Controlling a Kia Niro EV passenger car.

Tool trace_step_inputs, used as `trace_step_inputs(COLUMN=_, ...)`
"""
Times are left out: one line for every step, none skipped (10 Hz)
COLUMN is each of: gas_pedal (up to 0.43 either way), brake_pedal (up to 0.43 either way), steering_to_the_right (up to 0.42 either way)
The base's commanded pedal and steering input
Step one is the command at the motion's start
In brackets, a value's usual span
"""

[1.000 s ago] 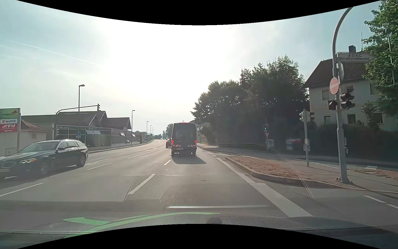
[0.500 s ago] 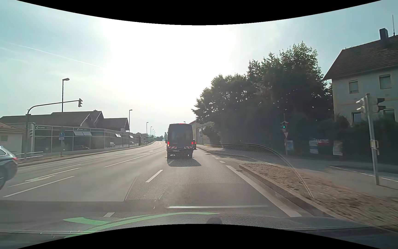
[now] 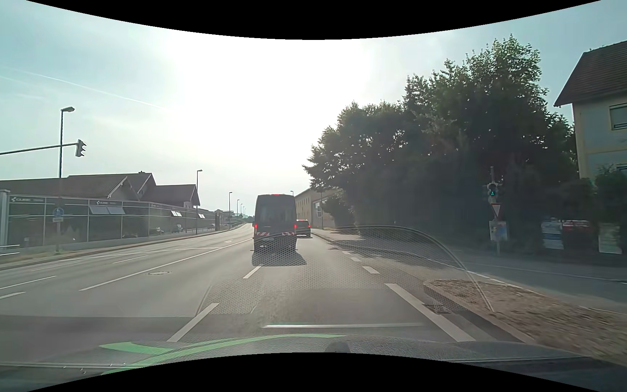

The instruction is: Follow the waypoints while adhering to traffic rules and regulations

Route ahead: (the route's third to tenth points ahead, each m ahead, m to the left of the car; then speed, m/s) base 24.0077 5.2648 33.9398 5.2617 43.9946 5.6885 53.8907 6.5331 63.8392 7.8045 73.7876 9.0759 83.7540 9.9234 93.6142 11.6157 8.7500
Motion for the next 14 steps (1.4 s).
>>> trace_step_inputs(gas_pedal=0.0, brake_pedal=0.0, steering_to_the_right=-0.006)
trace_step_inputs(gas_pedal=0.0, brake_pedal=0.146, steering_to_the_right=-0.006)
trace_step_inputs(gas_pedal=0.0, brake_pedal=0.183, steering_to_the_right=-0.006)
trace_step_inputs(gas_pedal=0.0, brake_pedal=0.207, steering_to_the_right=-0.006)
trace_step_inputs(gas_pedal=0.0, brake_pedal=0.213, steering_to_the_right=-0.006)
trace_step_inputs(gas_pedal=0.0, brake_pedal=0.22, steering_to_the_right=-0.006)
trace_step_inputs(gas_pedal=0.0, brake_pedal=0.207, steering_to_the_right=-0.006)
trace_step_inputs(gas_pedal=0.0, brake_pedal=0.207, steering_to_the_right=-0.006)
trace_step_inputs(gas_pedal=0.0, brake_pedal=0.207, steering_to_the_right=-0.006)
trace_step_inputs(gas_pedal=0.0, brake_pedal=0.207, steering_to_the_right=-0.006)
trace_step_inputs(gas_pedal=0.0, brake_pedal=0.201, steering_to_the_right=-0.005)
trace_step_inputs(gas_pedal=0.0, brake_pedal=0.201, steering_to_the_right=-0.005)
trace_step_inputs(gas_pedal=0.0, brake_pedal=0.189, steering_to_the_right=-0.005)
trace_step_inputs(gas_pedal=0.0, brake_pedal=0.183, steering_to_the_right=-0.005)
